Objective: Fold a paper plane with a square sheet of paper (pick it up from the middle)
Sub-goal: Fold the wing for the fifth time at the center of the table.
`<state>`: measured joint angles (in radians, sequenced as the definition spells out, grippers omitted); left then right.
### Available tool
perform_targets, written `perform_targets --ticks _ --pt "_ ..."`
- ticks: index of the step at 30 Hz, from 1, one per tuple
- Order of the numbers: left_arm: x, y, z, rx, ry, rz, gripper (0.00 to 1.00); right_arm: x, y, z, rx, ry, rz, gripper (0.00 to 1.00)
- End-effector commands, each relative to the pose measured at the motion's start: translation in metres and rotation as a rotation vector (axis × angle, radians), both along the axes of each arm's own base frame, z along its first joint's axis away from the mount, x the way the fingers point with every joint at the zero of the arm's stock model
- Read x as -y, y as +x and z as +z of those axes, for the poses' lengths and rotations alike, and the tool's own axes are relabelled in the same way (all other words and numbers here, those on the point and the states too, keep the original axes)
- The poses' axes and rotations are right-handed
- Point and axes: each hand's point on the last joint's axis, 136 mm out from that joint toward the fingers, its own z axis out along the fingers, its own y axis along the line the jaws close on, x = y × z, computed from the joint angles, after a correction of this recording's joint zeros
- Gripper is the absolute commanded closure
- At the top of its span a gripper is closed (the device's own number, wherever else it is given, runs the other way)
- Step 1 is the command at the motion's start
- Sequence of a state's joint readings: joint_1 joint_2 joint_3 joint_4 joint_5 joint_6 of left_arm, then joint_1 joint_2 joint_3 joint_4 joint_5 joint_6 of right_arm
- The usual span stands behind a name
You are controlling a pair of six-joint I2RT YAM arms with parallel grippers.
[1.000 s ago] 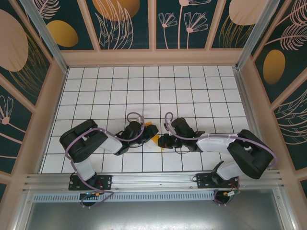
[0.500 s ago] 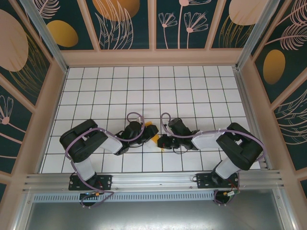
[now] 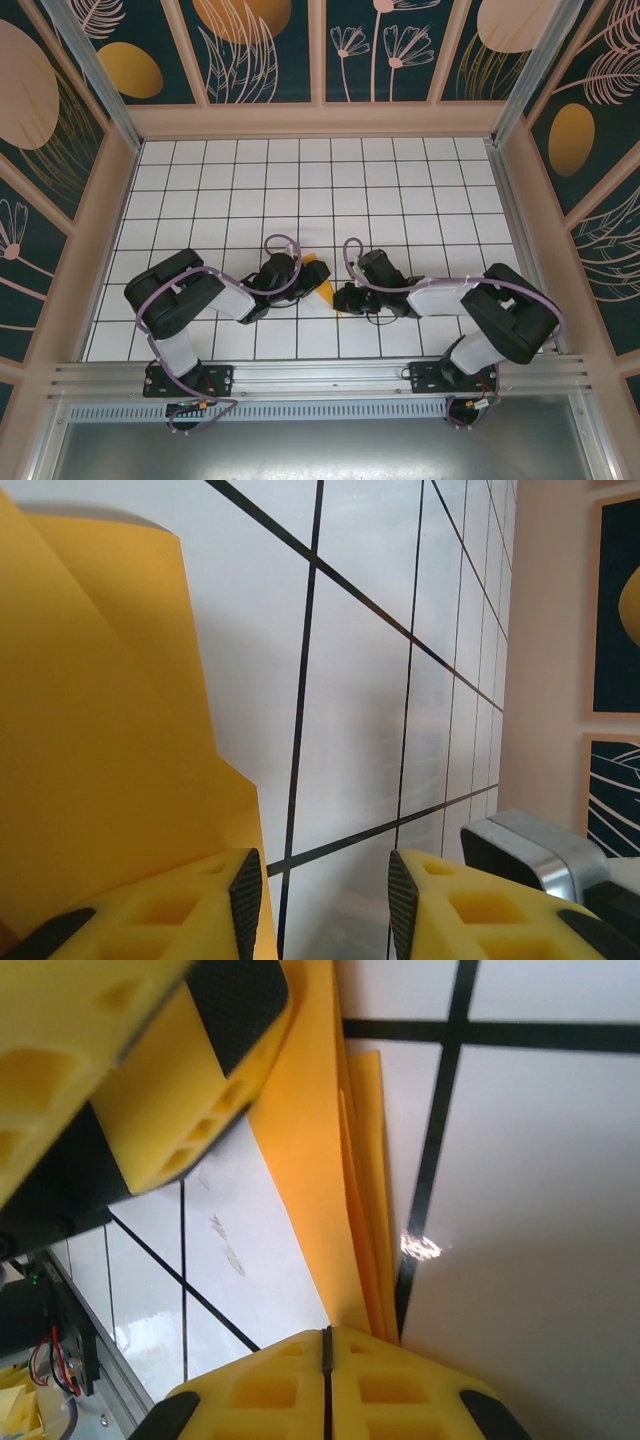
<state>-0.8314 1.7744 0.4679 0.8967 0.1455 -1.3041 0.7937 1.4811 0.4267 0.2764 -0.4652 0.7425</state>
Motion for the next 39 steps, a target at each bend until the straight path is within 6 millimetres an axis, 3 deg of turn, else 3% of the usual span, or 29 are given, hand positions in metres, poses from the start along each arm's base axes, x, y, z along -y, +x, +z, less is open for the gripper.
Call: perform_targets --ticks 1,3,5,13,15,20,23,26,32,39 --pt "-0.027 -0.007 -0.045 -0.099 0.150 0.058 0.59 0.021 -0.018 -0.024 -0.089 -0.095 -0.021 0.91" --pt "-0.026 -0.006 -0.043 -0.096 0.148 0.058 0.60 0.038 -0.023 -0.044 -0.123 -0.189 -0.059 0.93" --pt "-0.026 -0.006 -0.044 -0.097 0.151 0.057 0.60 0.042 -0.028 -0.050 -0.146 -0.189 -0.069 0.94" --pt "-0.027 -0.006 -0.044 -0.097 0.153 0.058 0.60 0.023 -0.025 -0.010 -0.072 -0.056 -0.022 0.94" --pt "-0.027 -0.006 -0.045 -0.099 0.154 0.058 0.60 0.023 -0.027 -0.008 -0.069 -0.049 -0.011 0.94" --pt "-0.025 -0.006 -0.044 -0.098 0.151 0.054 0.60 0.036 -0.034 -0.033 -0.130 -0.131 -0.040 0.93" --pt "-0.025 -0.006 -0.044 -0.098 0.152 0.051 0.60 0.044 -0.030 -0.037 -0.126 -0.189 -0.070 0.94" --pt "-0.024 -0.006 -0.042 -0.094 0.149 0.050 0.60 0.037 -0.024 -0.021 -0.088 -0.148 -0.065 0.94" --pt "-0.024 -0.006 -0.043 -0.095 0.150 0.048 0.60 0.007 -0.007 0.042 0.056 0.053 -0.020 0.92" --pt "-0.023 -0.005 -0.043 -0.095 0.148 0.045 0.60 -0.017 0.010 0.045 0.082 0.113 0.004 0.92"
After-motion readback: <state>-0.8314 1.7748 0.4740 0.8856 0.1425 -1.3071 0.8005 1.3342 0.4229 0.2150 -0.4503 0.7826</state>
